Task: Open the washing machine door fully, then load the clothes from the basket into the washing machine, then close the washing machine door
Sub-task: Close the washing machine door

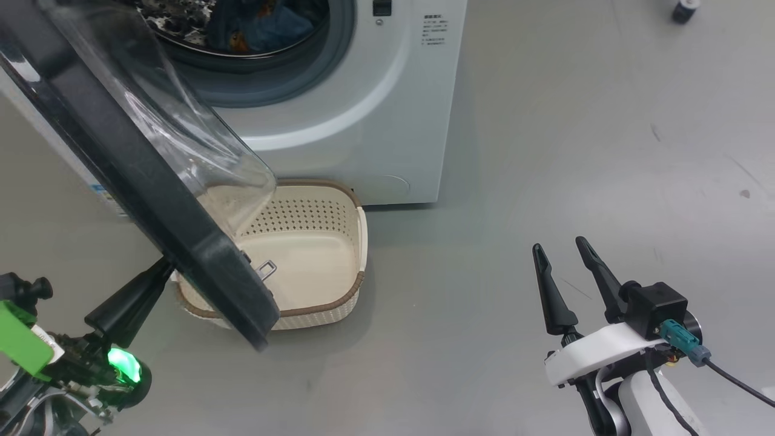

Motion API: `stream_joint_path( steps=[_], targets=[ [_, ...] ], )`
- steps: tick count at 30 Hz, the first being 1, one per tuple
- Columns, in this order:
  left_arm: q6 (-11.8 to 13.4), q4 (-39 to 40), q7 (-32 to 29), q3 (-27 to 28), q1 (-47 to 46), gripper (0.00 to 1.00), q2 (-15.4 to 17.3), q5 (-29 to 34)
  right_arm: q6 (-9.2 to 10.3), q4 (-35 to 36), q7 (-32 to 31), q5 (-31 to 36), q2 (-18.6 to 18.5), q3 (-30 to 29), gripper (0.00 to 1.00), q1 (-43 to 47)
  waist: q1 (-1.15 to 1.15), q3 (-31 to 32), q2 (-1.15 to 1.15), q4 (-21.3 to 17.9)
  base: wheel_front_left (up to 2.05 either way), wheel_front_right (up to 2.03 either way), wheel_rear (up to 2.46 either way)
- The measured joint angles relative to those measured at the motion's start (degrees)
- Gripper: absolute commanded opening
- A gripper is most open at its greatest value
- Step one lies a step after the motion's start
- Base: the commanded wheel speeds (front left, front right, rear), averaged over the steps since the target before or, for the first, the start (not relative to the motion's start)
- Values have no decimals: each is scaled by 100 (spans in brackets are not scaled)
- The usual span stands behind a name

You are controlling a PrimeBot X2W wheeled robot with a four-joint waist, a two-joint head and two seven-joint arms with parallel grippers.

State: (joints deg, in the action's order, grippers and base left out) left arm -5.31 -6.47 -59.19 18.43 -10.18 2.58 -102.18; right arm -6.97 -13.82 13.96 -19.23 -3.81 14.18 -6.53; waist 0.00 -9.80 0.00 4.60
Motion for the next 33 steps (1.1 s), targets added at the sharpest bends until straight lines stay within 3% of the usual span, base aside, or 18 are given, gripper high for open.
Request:
stream_joint_path(
  steps=[15, 33],
  targets=[
    [-59, 111, 779, -421, -627, 0, -74, 113, 0, 62, 25, -181, 25, -51, 100, -127, 0, -355, 0, -832, 0, 0, 0],
    [-105, -345, 2288, -737, -1812, 0, -111, 264, 0, 167, 47, -445, 59, -100, 100, -275, 0, -943, 0, -1522, 0, 0, 0]
  ],
)
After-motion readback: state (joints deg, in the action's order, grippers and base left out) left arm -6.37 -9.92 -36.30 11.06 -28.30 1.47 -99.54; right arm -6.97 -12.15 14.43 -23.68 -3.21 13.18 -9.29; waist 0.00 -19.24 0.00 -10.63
